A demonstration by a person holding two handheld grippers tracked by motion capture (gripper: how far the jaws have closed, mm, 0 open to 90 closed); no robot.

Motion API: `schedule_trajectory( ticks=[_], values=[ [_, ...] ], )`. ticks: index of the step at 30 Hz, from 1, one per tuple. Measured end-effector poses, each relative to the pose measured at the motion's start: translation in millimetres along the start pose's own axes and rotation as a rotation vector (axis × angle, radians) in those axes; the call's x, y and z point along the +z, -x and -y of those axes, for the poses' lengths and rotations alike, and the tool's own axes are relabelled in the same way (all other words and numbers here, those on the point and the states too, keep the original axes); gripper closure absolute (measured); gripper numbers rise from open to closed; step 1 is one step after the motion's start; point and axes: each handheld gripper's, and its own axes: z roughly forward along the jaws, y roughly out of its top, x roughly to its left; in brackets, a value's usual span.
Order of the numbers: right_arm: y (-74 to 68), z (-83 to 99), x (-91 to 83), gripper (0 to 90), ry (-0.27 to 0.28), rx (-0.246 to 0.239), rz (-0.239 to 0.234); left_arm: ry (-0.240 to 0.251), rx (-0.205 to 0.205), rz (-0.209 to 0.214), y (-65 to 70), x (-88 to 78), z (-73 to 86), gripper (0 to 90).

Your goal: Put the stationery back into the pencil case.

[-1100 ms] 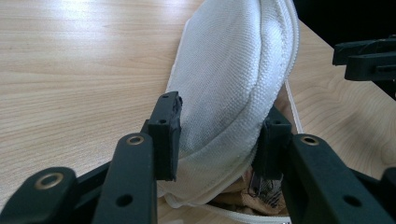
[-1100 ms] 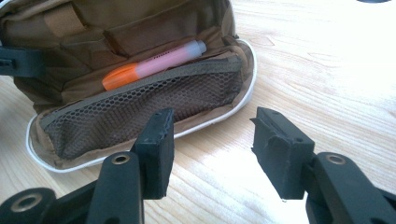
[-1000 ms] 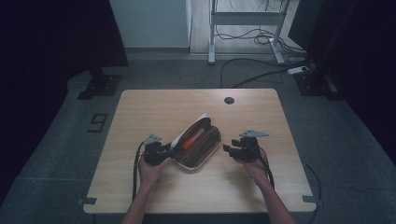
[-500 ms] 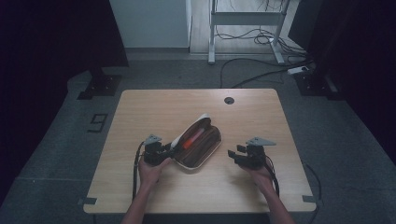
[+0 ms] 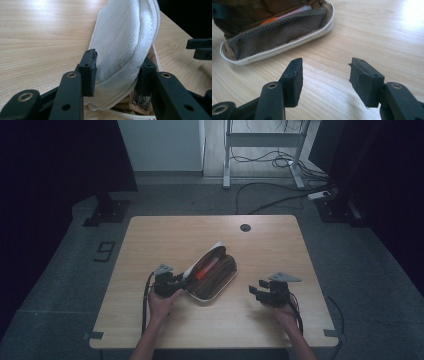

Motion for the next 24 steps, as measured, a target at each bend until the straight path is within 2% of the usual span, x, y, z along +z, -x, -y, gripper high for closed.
schedule_trajectory(
  ticks=[17, 21, 24],
  values=[
    [19.4, 22.4, -20.8, 42.3, -0.005, 0.018, 0.046, -0.003, 0.001, 0.001, 0.9, 0.2, 0.1, 55.5],
    [21.8, 24.0, -23.9, 42.3, -0.002, 0.027, 0.053, -0.005, 0.012, -0.02, 3.0, 0.1, 0.4, 42.0],
    [22.0, 23.4, -25.2, 42.3, 0.001, 0.026, 0.051, -0.007, 0.015, -0.013, 3.6, -1.6, -0.1, 32.3]
  ],
)
